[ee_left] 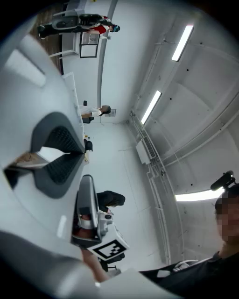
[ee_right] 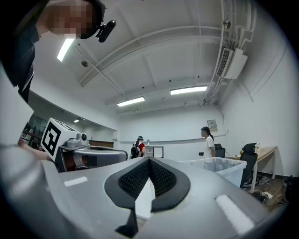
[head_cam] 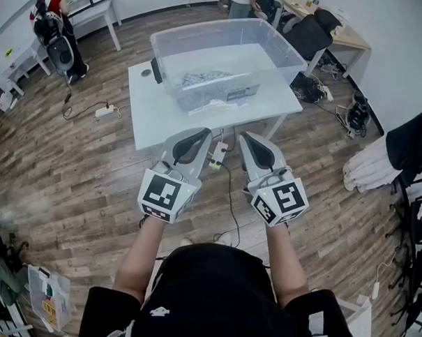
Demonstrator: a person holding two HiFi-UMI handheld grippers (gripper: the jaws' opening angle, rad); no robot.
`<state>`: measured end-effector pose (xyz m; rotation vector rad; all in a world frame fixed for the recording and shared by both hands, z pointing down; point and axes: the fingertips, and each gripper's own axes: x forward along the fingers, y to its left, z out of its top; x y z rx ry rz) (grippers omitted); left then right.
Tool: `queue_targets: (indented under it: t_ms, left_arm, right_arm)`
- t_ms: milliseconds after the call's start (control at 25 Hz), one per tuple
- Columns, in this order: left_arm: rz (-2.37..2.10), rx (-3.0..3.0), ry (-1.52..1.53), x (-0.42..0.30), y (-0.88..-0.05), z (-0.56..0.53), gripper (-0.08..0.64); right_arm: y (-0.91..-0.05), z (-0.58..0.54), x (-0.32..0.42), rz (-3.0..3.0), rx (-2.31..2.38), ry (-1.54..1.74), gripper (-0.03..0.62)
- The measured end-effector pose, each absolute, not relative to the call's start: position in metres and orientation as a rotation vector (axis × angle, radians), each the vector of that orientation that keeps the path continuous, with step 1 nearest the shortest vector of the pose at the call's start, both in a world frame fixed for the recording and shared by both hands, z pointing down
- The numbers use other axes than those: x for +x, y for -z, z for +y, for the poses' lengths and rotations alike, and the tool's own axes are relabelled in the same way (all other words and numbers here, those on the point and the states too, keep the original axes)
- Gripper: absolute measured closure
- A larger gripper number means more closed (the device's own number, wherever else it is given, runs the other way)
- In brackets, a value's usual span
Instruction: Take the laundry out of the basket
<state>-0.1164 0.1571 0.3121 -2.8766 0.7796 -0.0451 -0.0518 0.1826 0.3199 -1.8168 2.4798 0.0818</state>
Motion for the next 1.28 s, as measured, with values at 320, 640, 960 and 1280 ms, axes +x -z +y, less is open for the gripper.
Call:
queue_targets:
  t_ms: [320,640,960,1280]
  left_arm:
    - [0.798,-2.874,0.058,-0.103,-0.315,0.160,0.551]
    - [0.821,-2.862,0.071,-0.092,-0.320,0.159,0.551]
    - [0.820,-2.844,0.102,-0.062,-0.324,0.161,0.551]
    - [0.844,-2.849,0.101,-0.038,-0.329,0.167,0.551]
  right_arm:
    - [-0.321,0.184,-0.042,2.495,-1.809,-0.124,0.593]
    - [-0.325,0.183,-0.034,2.508,-1.775,-0.125,0.594]
    - [-0.329,0.184,-0.007,2.508,-1.747,-0.113,0.592]
    - [-0.334,0.188,0.019,2.512,-1.725,-0.107,0.592]
